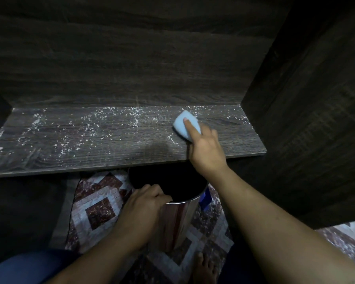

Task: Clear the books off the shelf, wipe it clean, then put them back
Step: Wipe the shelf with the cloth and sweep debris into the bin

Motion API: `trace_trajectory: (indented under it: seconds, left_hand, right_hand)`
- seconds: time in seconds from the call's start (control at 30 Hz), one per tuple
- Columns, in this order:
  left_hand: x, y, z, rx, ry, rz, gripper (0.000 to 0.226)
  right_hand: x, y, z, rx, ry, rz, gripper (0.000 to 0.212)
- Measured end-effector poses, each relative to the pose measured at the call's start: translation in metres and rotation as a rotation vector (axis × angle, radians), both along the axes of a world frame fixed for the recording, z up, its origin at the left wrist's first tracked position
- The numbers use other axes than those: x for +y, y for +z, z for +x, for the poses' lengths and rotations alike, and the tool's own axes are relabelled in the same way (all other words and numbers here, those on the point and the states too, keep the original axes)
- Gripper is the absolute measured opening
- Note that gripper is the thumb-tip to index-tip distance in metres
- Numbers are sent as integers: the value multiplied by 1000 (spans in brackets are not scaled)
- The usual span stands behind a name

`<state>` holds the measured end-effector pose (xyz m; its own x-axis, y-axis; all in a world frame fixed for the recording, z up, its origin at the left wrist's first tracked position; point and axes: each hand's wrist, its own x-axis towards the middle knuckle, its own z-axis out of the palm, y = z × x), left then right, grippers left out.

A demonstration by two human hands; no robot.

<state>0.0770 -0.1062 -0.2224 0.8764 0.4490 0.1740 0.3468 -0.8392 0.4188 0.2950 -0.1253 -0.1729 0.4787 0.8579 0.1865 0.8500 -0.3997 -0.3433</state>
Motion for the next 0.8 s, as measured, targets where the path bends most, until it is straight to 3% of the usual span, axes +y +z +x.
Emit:
trace_trajectory:
  seconds: [0.2, 0.63, 0.8]
  left_hand:
    - [1, 0, -2, -27, -8, 8, 35]
    - [3, -2, -16, -3, 16, -46, 46]
    - [5, 2, -16, -17, 14, -30, 40]
  right_hand:
    - [-1, -8, 36, -30, -155, -40, 70]
    - [6, -7, 7, 183, 176, 3, 66]
    - [-4, -3, -4, 228, 245, -22, 65]
